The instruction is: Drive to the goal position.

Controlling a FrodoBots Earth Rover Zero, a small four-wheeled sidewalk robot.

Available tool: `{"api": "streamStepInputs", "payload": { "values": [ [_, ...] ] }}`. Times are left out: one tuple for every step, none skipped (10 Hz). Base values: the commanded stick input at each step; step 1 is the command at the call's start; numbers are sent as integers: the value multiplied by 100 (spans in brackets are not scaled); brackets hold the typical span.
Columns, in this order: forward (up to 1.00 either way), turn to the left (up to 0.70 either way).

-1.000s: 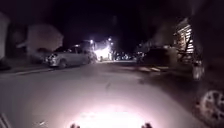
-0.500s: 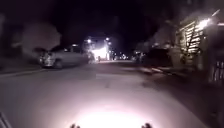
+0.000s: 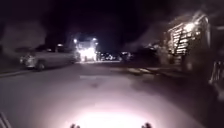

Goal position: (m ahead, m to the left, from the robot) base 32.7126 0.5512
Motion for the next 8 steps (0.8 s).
{"api": "streamStepInputs", "payload": {
  "values": [
    [70, 0],
    [70, 0],
    [70, 0],
    [70, 0],
    [70, 0],
    [70, 0],
    [70, 0],
    [70, 0]
  ]
}}
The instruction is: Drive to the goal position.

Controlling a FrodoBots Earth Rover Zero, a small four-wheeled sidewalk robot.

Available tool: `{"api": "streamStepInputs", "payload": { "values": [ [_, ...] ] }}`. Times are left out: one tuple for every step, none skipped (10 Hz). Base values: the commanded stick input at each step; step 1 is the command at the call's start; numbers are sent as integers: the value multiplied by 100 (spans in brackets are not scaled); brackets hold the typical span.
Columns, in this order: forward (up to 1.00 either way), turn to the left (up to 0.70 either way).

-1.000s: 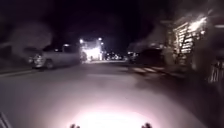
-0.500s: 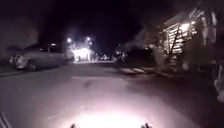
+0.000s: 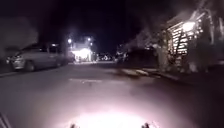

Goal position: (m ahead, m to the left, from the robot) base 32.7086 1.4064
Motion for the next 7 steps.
{"api": "streamStepInputs", "payload": {
  "values": [
    [70, -10],
    [70, -26],
    [70, -34],
    [70, -35],
    [70, -35],
    [70, -29],
    [70, -17]
  ]
}}
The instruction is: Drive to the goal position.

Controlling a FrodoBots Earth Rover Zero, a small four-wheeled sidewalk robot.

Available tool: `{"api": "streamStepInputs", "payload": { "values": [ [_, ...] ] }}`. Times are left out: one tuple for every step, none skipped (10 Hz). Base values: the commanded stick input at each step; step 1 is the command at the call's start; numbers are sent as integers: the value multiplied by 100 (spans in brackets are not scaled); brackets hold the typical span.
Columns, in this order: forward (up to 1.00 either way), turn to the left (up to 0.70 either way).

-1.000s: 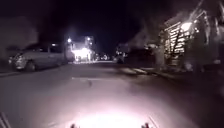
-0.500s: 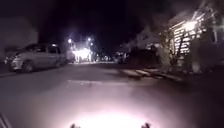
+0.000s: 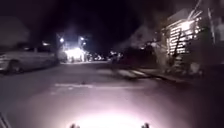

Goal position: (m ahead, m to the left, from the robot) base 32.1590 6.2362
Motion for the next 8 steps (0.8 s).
{"api": "streamStepInputs", "payload": {
  "values": [
    [70, -6],
    [70, 0],
    [70, 0],
    [70, 0],
    [70, 0],
    [70, 0],
    [70, 0],
    [70, 0]
  ]
}}
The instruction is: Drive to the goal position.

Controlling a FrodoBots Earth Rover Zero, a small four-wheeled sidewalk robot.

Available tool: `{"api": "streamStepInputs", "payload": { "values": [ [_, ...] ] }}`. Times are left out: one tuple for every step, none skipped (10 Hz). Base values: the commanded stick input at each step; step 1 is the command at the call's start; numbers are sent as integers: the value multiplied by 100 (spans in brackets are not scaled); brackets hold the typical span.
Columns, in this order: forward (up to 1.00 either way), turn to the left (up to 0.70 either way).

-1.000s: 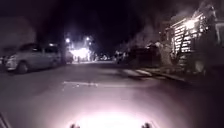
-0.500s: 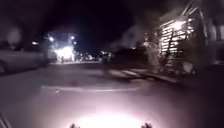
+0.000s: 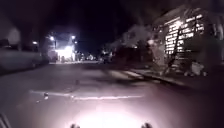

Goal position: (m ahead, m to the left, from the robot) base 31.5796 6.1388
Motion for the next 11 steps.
{"api": "streamStepInputs", "payload": {
  "values": [
    [70, 0],
    [70, 11],
    [70, 31],
    [70, 34],
    [70, 17],
    [70, 0],
    [70, 0],
    [70, 0],
    [70, 0],
    [70, 0],
    [70, 0]
  ]
}}
